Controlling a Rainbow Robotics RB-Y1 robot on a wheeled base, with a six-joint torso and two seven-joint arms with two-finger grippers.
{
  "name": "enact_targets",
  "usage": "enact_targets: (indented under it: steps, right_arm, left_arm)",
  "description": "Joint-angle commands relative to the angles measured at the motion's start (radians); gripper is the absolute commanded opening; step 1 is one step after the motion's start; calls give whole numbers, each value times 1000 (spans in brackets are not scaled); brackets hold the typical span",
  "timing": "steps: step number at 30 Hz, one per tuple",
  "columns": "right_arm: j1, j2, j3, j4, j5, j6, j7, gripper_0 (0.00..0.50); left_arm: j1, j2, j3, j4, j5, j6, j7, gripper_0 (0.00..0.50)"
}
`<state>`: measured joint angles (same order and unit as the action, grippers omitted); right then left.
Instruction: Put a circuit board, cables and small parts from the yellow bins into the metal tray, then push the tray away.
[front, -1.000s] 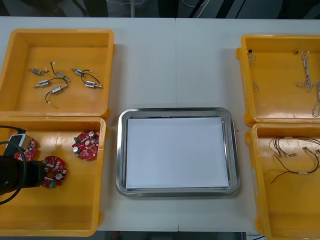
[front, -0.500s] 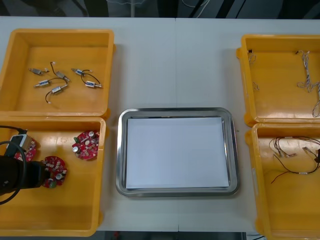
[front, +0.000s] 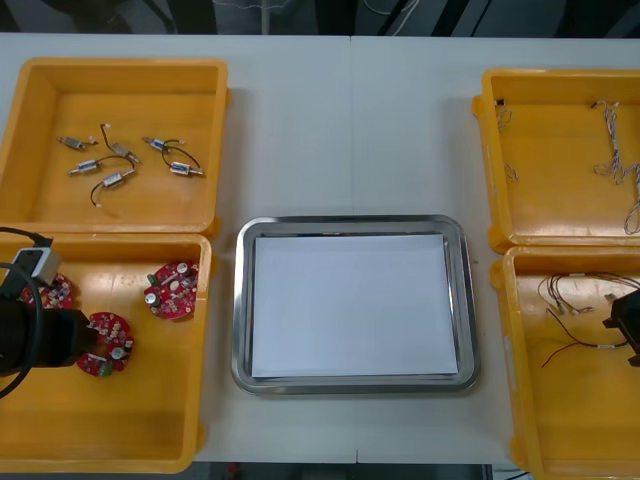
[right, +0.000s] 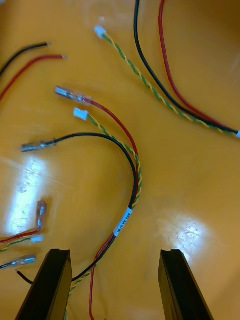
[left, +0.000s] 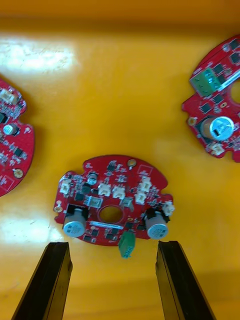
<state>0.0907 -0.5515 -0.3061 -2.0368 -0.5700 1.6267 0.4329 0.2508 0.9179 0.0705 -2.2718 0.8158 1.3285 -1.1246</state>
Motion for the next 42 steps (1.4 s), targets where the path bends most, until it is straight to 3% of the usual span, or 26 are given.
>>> enact_targets:
  steps: [1,16,32,42]
  right_arm:
    - [-9,41,-19,17,5,-22,-48,500]
    - [-9,42,-30,102,9,-96,-59,500]
    - [-9,54,-27,150,-7,-136,-77,500]
    - [-8,64,-19,164,-16,-154,-82,500]
  left_arm:
    - [77,32,32,-45,-7,-63,-173,500]
    - [203,33,-8,-43,-27,-255,-285,500]
    - [205,35,-117,-41,-156,-287,-268,500]
    - [177,35,-161,-23,-175,-288,-247,500]
